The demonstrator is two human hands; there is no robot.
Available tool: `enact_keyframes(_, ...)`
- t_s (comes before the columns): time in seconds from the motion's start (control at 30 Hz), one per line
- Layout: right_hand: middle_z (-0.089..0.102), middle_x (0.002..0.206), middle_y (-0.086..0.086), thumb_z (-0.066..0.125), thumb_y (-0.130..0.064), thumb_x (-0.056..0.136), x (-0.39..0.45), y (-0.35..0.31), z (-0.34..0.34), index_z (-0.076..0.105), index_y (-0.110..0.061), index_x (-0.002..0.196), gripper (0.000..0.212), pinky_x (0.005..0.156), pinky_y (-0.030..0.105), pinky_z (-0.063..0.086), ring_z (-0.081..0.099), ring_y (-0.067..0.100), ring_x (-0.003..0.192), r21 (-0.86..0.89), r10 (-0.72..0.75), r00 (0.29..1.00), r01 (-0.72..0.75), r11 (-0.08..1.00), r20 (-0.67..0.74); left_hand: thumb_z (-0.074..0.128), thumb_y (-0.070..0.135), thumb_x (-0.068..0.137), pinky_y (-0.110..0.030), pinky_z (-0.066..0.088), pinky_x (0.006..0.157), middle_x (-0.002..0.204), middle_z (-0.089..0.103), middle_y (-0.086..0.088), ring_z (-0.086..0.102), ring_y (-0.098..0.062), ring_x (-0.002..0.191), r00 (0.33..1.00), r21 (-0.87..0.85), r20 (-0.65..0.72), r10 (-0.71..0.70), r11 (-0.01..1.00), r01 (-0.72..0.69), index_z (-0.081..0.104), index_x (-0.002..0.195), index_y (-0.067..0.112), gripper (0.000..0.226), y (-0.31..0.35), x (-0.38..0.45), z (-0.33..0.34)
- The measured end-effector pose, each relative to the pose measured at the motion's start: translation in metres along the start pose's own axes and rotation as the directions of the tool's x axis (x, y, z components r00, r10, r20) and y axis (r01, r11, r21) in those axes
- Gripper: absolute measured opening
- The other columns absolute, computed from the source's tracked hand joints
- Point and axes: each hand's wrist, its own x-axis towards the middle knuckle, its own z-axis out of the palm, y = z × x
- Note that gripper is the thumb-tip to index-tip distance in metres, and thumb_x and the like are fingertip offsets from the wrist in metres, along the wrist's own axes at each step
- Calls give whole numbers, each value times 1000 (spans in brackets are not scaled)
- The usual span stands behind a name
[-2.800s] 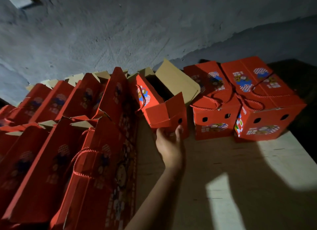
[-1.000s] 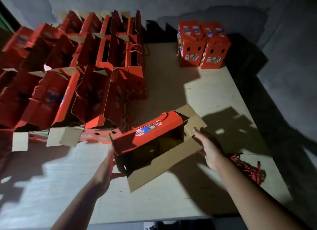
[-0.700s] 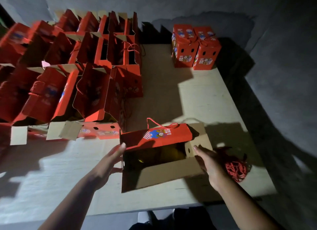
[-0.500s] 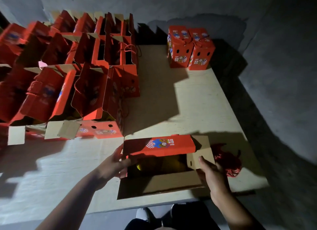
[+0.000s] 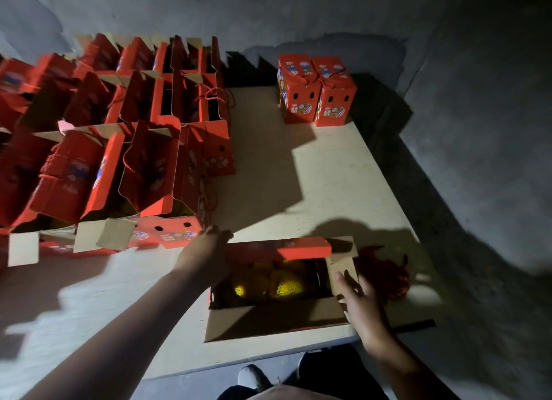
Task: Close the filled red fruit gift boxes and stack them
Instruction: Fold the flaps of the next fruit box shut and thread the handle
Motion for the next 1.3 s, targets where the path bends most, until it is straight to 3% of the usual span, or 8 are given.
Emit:
enact_keyframes(0.17,67,107,-33,53,-79,90,-22,-17,3,70,-62,108,29,104,40,50,61,6,113,28,-80,994,78,997,69,66,23,99,-44,66,64,98,74,-6,75,-23,75,975,-334,-46,-219,923,192,66,112,19,14,-19,13,-11)
enact_keyframes(0.3,61,124,-8,33,-77,99,-16,-18,4,75,-41,122,60,99,35,45,56,9,110,-54,-38,981,49,997,189,78,43,92,-33,62,52,114,67,-10,68,-27,97,892,-832,88,-444,459,311,63,121,9,47,-26,23,6)
enact_keyframes(0.47,73,104,3,76,-24,95,14,-13,9,72,-18,101,10,74,25,49,69,26,107,-127,-38,992,54,990,121,79,42,92,-40,65,62,110,69,-16,73,-31,94,882,-953,163,-441,160,256,61,120,7,48,-20,14,34)
enact_keyframes(0.53,70,103,6,84,-23,88,25,-5,12,66,-17,102,24,69,27,46,68,28,102,-166,-12,996,26,986,86,74,33,97,-41,66,68,112,71,-11,75,-30,98,914,-958,45,-403,241,153,59,125,11,39,-18,5,43)
enact_keyframes(0.73,55,138,-1,83,-34,88,34,4,10,36,-28,155,82,98,38,46,55,23,130,-276,-52,990,88,957,134,62,14,102,-44,57,93,132,67,-4,65,-28,118,944,-514,-310,-110,855,-70,45,146,29,50,-38,-24,72)
enact_keyframes(0.97,25,172,-6,60,-45,103,27,8,3,19,-33,166,76,123,37,27,25,16,157,-456,-124,954,243,856,275,71,39,97,-41,48,108,152,44,-10,46,-26,137,965,-435,-245,92,880,-194,-15,165,35,109,-55,-38,91)
enact_keyframes(1.17,25,171,-9,56,-48,104,32,8,0,18,-41,165,72,123,39,28,26,16,156,-479,-117,951,248,842,288,88,25,83,-45,42,117,163,35,-12,37,-28,146,943,-393,-322,80,895,-210,-16,165,32,132,-44,-22,86)
enact_keyframes(1.3,31,158,-26,54,-39,107,28,1,4,23,-62,156,63,117,23,29,30,-3,146,-444,-213,891,392,806,401,71,30,96,-53,34,123,173,18,-5,20,-26,158,958,-265,-220,182,934,-238,-10,167,26,108,-50,-14,83)
